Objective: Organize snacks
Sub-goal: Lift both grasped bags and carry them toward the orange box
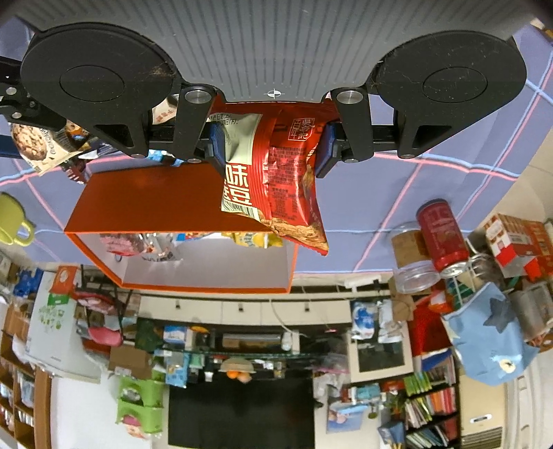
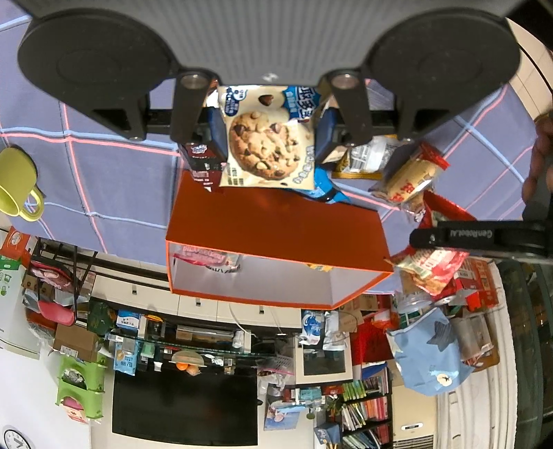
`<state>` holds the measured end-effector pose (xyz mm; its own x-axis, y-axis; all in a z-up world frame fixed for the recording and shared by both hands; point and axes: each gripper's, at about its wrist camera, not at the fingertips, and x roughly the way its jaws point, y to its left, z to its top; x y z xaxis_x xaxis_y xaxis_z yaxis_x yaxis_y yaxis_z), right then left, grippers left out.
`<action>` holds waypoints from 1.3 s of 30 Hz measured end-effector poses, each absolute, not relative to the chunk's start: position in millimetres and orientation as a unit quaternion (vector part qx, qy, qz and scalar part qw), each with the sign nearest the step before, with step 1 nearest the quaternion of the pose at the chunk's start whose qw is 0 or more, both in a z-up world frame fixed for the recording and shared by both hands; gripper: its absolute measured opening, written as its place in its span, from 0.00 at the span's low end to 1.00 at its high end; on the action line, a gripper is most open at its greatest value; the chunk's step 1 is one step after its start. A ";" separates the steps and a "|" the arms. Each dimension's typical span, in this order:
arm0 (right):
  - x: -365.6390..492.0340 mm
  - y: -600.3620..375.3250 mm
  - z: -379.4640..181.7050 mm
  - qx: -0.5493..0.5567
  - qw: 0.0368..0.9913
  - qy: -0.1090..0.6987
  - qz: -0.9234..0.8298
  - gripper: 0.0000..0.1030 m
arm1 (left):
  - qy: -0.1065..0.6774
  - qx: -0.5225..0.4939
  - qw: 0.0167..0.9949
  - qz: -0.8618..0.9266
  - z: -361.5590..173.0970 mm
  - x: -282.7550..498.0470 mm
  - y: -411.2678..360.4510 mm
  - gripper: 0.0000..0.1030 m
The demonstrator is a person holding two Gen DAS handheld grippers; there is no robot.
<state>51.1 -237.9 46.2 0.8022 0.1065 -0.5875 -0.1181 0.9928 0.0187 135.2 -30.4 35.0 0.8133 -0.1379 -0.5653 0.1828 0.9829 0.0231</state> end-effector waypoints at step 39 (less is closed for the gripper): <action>65.5 -233.2 82.7 -0.002 0.967 0.253 0.040 0.50 | 0.258 0.047 0.960 -0.097 70.6 139.7 -45.1 0.26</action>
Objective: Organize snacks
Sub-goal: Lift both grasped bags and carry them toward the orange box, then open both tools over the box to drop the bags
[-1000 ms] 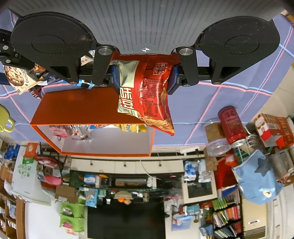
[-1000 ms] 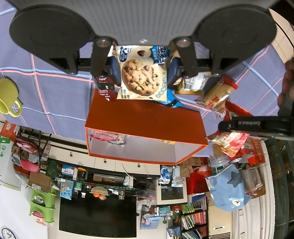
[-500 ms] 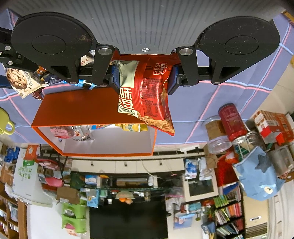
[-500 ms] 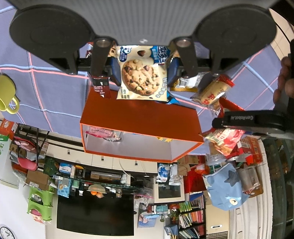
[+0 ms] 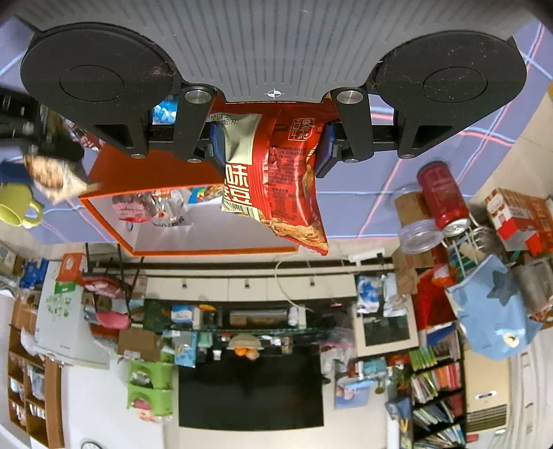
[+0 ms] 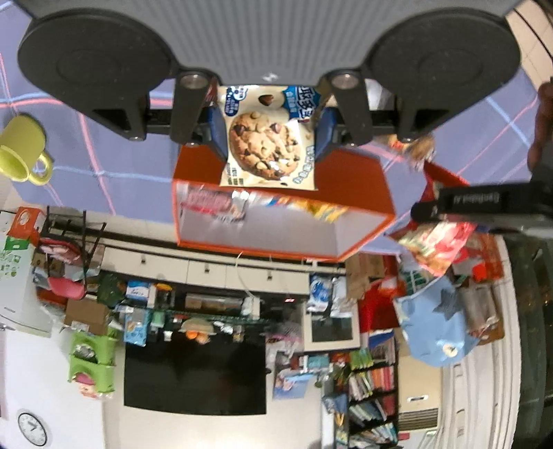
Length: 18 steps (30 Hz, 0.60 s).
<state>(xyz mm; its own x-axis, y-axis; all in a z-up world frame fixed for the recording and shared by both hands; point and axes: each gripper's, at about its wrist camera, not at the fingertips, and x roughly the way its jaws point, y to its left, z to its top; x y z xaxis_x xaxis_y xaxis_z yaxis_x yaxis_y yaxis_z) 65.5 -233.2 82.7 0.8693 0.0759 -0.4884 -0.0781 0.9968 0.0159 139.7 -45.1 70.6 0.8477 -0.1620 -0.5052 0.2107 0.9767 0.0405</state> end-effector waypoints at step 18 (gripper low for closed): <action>195.9 -255.9 93.4 0.068 0.971 0.230 -0.014 0.50 | 0.282 -0.013 0.956 -0.082 71.3 263.4 -38.8 0.26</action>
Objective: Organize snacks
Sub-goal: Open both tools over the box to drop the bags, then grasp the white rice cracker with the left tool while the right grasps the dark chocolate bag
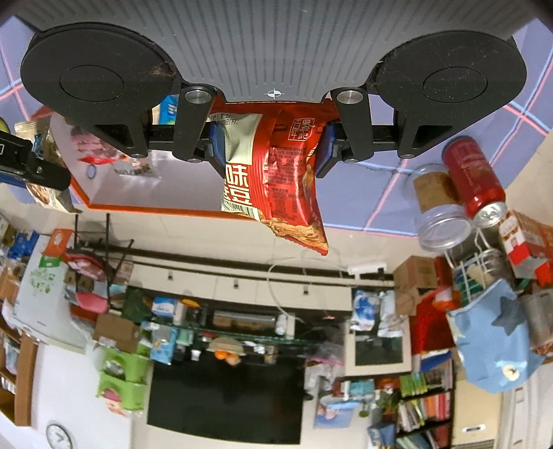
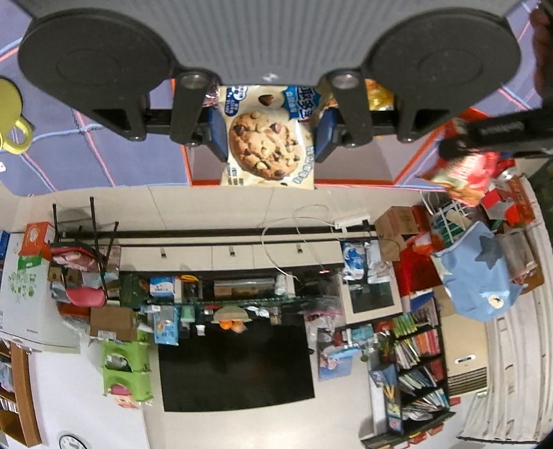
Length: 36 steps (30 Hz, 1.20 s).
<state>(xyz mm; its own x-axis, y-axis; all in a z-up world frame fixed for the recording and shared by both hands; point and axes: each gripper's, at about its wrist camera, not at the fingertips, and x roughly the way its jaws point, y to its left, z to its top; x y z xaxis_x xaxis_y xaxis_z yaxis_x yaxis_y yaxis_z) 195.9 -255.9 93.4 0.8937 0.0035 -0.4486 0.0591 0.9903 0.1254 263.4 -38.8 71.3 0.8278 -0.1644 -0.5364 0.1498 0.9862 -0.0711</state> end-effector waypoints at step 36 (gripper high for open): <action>117.9 -285.1 -1.3 -0.020 0.933 0.358 0.021 0.72 | 0.366 0.015 0.925 -0.106 -3.7 149.4 13.7 0.62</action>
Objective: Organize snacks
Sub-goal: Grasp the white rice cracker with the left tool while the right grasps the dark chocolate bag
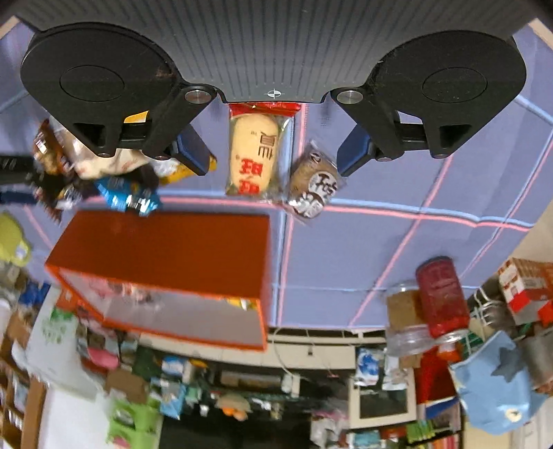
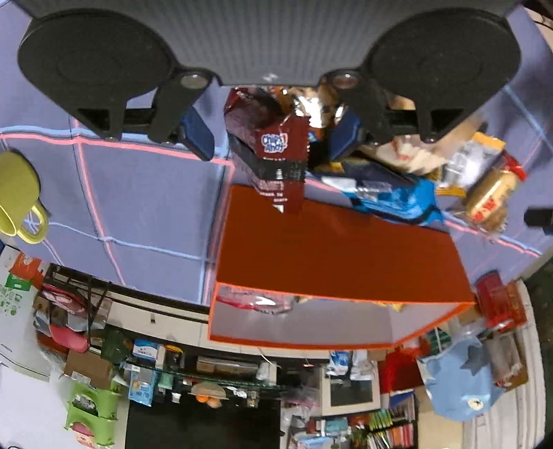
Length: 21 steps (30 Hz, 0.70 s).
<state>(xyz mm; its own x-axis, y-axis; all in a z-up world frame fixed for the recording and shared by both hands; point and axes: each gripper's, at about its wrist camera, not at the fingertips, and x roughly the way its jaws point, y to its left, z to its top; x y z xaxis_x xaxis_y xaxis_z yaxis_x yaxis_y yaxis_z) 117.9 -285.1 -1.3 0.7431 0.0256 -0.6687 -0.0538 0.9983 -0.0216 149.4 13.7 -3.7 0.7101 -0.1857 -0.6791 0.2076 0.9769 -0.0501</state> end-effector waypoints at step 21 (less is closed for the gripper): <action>137.6 -315.9 -15.4 0.066 0.915 0.397 0.019 0.23 | 0.418 0.037 0.898 -0.130 -41.6 179.0 -9.0 0.33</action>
